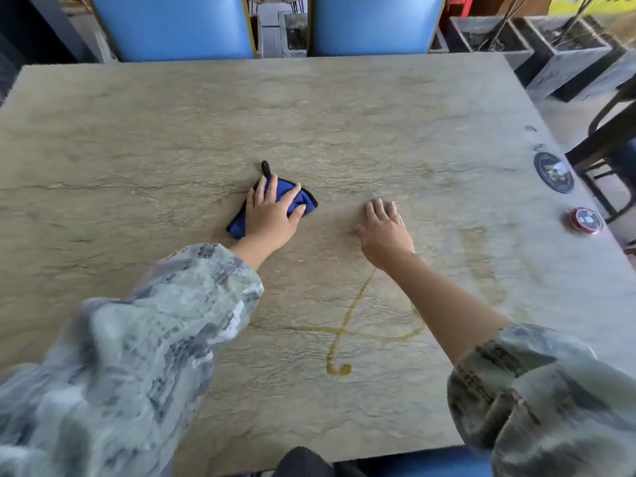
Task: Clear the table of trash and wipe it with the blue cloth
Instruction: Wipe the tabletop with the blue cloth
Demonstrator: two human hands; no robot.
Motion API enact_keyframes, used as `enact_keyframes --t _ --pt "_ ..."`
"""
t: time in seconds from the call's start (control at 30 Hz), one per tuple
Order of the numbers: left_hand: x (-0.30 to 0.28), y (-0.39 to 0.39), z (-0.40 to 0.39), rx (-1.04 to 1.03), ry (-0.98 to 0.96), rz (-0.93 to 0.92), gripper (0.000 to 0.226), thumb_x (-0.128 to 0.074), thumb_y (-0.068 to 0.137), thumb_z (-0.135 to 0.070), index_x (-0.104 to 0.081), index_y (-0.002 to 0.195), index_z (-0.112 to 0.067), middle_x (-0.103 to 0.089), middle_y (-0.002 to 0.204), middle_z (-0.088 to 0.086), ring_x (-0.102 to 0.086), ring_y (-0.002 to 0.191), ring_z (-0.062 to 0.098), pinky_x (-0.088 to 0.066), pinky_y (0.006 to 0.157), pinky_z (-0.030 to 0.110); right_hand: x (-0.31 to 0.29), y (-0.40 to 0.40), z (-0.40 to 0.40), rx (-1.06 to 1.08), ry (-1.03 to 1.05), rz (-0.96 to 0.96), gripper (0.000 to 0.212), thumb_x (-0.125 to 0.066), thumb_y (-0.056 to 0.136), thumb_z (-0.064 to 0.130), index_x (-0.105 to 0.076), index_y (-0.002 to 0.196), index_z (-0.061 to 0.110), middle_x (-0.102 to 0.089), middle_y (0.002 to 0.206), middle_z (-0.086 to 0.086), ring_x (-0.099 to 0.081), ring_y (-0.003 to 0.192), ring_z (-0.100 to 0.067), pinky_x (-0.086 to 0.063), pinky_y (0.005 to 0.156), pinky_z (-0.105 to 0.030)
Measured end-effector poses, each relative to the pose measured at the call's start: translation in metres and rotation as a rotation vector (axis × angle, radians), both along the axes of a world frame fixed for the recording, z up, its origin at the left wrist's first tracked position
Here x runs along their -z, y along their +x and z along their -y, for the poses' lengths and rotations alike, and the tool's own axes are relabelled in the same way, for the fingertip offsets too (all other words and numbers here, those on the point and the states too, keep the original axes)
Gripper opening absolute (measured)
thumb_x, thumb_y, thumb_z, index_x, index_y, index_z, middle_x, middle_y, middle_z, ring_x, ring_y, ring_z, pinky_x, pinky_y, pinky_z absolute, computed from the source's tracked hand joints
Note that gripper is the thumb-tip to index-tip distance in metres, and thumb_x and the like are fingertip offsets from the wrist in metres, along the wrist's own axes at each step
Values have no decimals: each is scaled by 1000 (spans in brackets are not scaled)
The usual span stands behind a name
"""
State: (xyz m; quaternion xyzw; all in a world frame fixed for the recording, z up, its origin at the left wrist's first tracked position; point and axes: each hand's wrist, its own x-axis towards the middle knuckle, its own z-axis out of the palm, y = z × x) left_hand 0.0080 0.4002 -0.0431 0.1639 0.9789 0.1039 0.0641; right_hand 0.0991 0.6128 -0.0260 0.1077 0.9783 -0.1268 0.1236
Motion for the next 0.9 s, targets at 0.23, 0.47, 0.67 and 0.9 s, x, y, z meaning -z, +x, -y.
enact_keyframes --t 0.23,0.47,0.67,0.9 --pt "4 104 23 440 87 -78 48 -33 93 -59 -42 138 -44 -20 159 1 -13 147 22 -10 119 43 -2 0 -6 -58 32 80 69 -26 99 50 -7 151 10 1 160 -7 8 146 -31 -8 119 -42" --pt "3 64 14 479 78 -52 54 -27 92 -65 -36 141 -45 -18 159 0 -9 147 20 -8 119 43 -6 2 0 -50 55 91 73 -28 99 50 1 151 8 7 160 -8 12 145 -31 -3 119 -39" --pt "1 12 -36 176 35 -32 50 -35 94 -60 -34 142 -45 -14 160 3 -8 147 23 -7 118 45 -3 1 -3 -44 74 74 72 -27 98 53 -3 152 12 4 160 -5 9 146 -28 -5 119 -37" --pt "1 71 3 169 86 -42 54 -27 91 -63 -40 140 -44 -21 158 3 -13 146 24 -12 117 47 -16 1 13 -10 159 165 70 -22 100 50 1 151 8 6 160 -8 7 146 -30 0 119 -42"
